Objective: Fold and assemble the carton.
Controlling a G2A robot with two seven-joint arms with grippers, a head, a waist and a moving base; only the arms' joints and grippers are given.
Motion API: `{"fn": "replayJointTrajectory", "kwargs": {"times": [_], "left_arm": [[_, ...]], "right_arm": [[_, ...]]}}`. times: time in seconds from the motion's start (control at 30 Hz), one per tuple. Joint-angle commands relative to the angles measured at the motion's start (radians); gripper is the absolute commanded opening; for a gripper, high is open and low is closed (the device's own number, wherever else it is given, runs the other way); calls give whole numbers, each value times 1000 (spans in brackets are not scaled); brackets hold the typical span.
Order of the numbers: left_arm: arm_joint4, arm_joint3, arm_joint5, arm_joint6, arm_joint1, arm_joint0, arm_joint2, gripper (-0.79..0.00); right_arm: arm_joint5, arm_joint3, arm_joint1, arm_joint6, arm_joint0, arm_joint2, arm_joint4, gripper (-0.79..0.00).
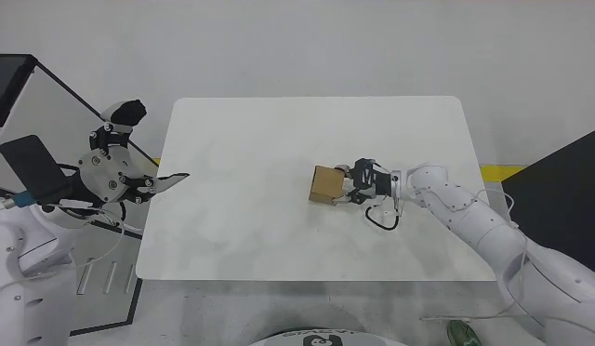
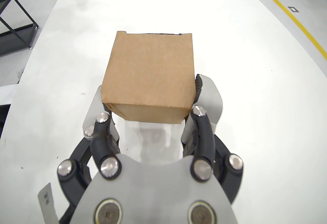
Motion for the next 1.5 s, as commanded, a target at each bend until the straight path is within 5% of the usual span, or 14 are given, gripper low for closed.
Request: {"fn": "replayJointTrajectory", "kwargs": {"times": [0.0,0.2,0.27,0.4,0.43,0.97,1.47], "left_arm": [[0,0,0,0,0,0,0,0],[0,0,0,0,0,0,0,0],[0,0,0,0,0,0,0,0],[0,0,0,0,0,0,0,0],[0,0,0,0,0,0,0,0],[0,0,0,0,0,0,0,0],[0,0,0,0,0,0,0,0]], "right_arm": [[-2,6,-3,-2,0,2,-6,-785],[-10,20,-11,-11,1,7,-23,-440],[-12,22,-14,-14,0,9,-29,-394],[-14,27,-17,-18,1,13,-40,-22],[-14,28,-18,-21,0,15,-42,0],[-27,-10,9,-61,-6,67,-106,0],[-71,-176,138,-136,-102,261,-118,0]]}}
